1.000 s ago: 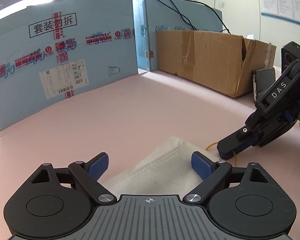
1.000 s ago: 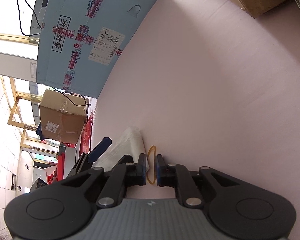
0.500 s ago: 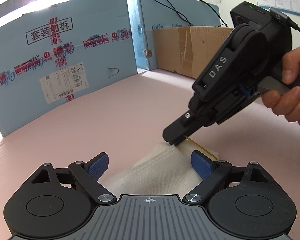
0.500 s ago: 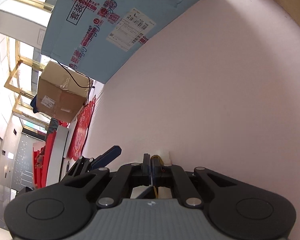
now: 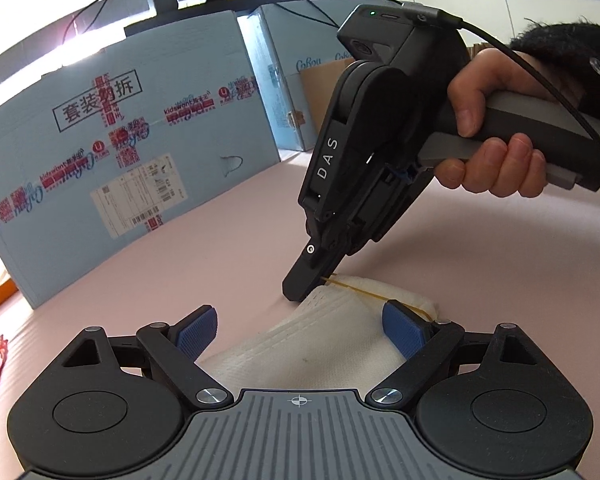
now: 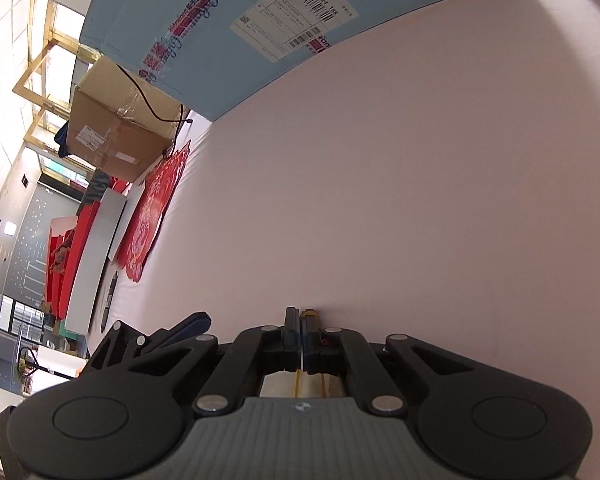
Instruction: Fold shopping bag
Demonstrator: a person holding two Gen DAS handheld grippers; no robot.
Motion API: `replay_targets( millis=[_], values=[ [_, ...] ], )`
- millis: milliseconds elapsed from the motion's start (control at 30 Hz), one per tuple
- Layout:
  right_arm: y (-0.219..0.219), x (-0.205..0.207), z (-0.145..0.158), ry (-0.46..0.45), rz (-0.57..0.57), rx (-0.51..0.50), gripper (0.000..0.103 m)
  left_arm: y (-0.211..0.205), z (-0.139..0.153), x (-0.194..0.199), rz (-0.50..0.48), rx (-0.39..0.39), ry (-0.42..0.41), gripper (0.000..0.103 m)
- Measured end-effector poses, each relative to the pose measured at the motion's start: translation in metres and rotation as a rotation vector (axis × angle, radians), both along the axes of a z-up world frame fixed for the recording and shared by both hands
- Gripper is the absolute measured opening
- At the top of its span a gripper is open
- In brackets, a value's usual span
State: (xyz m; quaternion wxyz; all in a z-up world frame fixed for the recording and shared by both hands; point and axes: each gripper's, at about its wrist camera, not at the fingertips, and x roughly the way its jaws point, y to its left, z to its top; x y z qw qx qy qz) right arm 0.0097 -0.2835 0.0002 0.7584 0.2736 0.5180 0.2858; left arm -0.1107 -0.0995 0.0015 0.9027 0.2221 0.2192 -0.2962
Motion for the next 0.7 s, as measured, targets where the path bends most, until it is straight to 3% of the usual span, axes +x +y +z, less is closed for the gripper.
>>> replay_targets(
  millis=[67,167,267,333,367,400,467,500,700],
  values=[
    [0.0,-0.002,-0.004,0.069,0.036,0.044,0.0,0.0,0.0,0.0,-0.001,-0.002,0.003,0.092],
    [0.004,-0.003,-0.003,0.098,0.047,0.078,0.002,0.001,0.0,0.002,-0.002,-0.012,0.014,0.093],
    [0.011,-0.005,-0.004,0.119,0.099,0.11,0.001,0.013,0.004,0.017,0.011,-0.092,0.112,0.093],
    [0.004,-0.007,-0.008,0.132,0.086,0.134,0.0,0.02,0.006,0.016,0.041,-0.092,0.113,0.09],
    [-0.002,-0.007,-0.011,0.145,0.072,0.158,0.0,0.023,0.006,0.015,0.04,-0.091,0.124,0.084],
    [-0.005,-0.006,-0.013,0.153,0.067,0.172,0.0,0.026,0.006,0.016,0.018,-0.113,0.156,0.067],
    [-0.005,0.001,-0.012,0.143,0.073,0.158,0.001,0.028,0.005,0.016,-0.024,-0.148,0.194,0.046],
    [0.0,0.004,-0.01,0.127,0.085,0.135,0.001,0.027,0.005,0.014,-0.038,-0.149,0.195,0.042],
    [0.044,0.024,0.008,0.086,0.173,-0.008,0.004,0.014,0.003,-0.001,-0.029,-0.079,0.105,0.043]
  ],
)
